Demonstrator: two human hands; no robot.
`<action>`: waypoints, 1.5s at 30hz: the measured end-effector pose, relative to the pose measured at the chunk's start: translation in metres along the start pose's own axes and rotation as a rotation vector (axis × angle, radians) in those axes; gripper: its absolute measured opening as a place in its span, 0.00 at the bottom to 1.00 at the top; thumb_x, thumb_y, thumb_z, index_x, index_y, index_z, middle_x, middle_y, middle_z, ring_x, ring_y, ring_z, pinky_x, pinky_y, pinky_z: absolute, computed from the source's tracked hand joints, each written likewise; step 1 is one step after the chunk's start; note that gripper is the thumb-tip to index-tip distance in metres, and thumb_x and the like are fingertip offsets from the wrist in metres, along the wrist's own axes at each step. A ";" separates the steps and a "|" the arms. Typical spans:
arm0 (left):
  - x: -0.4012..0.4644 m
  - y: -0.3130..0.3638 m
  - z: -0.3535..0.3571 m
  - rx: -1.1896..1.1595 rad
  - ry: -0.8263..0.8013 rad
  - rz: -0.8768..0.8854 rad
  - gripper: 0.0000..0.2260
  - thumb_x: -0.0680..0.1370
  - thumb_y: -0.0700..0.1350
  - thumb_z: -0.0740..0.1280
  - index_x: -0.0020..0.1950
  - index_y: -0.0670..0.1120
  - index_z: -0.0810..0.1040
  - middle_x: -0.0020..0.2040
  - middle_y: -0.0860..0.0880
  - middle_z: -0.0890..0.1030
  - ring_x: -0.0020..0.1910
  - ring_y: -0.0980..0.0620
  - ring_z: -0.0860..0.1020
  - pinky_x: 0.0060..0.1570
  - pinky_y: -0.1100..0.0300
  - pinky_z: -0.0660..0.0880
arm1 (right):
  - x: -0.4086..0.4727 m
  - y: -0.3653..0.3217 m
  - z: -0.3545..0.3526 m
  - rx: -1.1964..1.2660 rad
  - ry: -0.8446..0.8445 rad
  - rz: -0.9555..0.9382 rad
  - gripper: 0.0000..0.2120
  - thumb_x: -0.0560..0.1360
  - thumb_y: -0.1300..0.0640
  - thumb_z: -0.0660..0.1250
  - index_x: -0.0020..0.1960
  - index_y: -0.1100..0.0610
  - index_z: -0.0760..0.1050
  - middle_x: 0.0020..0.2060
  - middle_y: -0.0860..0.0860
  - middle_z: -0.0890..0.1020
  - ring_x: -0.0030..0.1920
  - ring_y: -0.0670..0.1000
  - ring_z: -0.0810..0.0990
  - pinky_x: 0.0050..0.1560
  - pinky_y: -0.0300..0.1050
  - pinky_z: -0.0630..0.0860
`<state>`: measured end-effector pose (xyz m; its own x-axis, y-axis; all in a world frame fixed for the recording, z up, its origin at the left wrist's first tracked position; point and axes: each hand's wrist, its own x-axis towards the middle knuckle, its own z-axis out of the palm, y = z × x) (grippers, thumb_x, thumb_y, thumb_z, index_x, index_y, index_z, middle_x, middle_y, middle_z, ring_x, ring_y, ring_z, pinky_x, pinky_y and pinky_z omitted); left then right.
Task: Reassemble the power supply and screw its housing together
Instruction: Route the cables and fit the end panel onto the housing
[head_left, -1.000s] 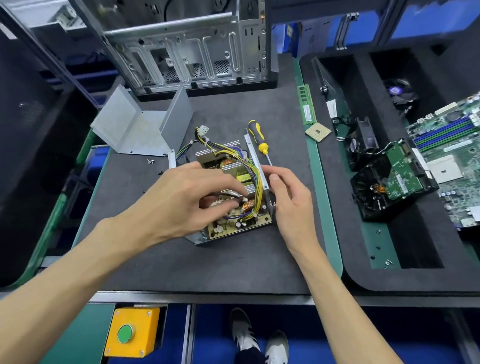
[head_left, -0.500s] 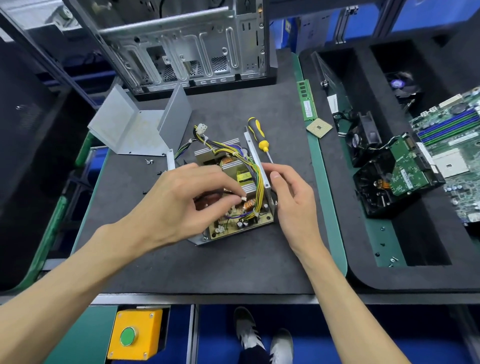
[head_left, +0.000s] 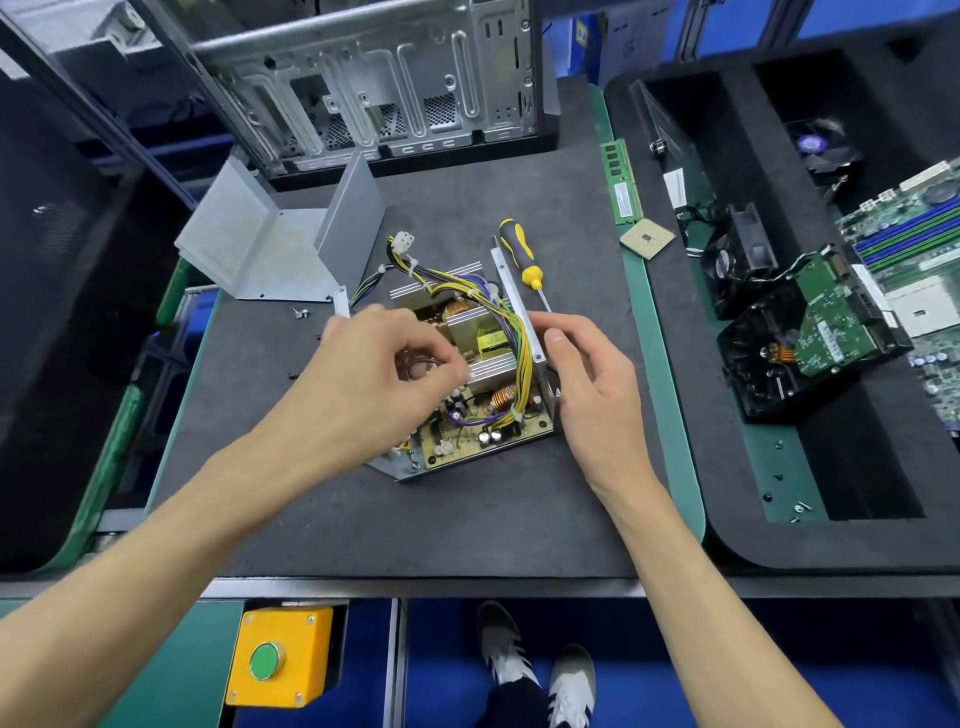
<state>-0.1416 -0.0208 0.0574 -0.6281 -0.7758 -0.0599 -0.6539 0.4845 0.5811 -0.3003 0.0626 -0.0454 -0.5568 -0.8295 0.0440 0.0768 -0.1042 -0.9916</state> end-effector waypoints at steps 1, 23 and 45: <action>0.000 -0.001 0.004 0.164 0.042 0.039 0.07 0.75 0.48 0.74 0.38 0.55 0.84 0.36 0.52 0.75 0.42 0.54 0.70 0.49 0.57 0.61 | 0.000 0.000 0.000 0.001 0.003 -0.002 0.13 0.83 0.58 0.59 0.57 0.51 0.82 0.49 0.45 0.86 0.49 0.50 0.84 0.49 0.45 0.81; 0.001 -0.005 0.034 0.512 0.123 0.038 0.06 0.67 0.47 0.80 0.36 0.54 0.84 0.47 0.54 0.75 0.53 0.48 0.70 0.52 0.58 0.51 | 0.001 0.001 -0.001 0.031 -0.011 0.009 0.13 0.83 0.59 0.59 0.60 0.56 0.81 0.52 0.47 0.86 0.52 0.47 0.85 0.50 0.41 0.81; -0.010 -0.002 0.032 0.414 0.168 0.026 0.09 0.72 0.59 0.66 0.37 0.56 0.81 0.39 0.58 0.79 0.46 0.54 0.72 0.59 0.60 0.54 | 0.001 0.001 -0.002 0.002 -0.016 0.016 0.13 0.84 0.59 0.59 0.60 0.55 0.81 0.53 0.48 0.86 0.53 0.49 0.85 0.52 0.48 0.82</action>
<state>-0.1470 -0.0011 0.0309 -0.5921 -0.7993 0.1027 -0.7738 0.5995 0.2048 -0.3025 0.0625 -0.0464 -0.5423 -0.8397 0.0296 0.0878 -0.0917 -0.9919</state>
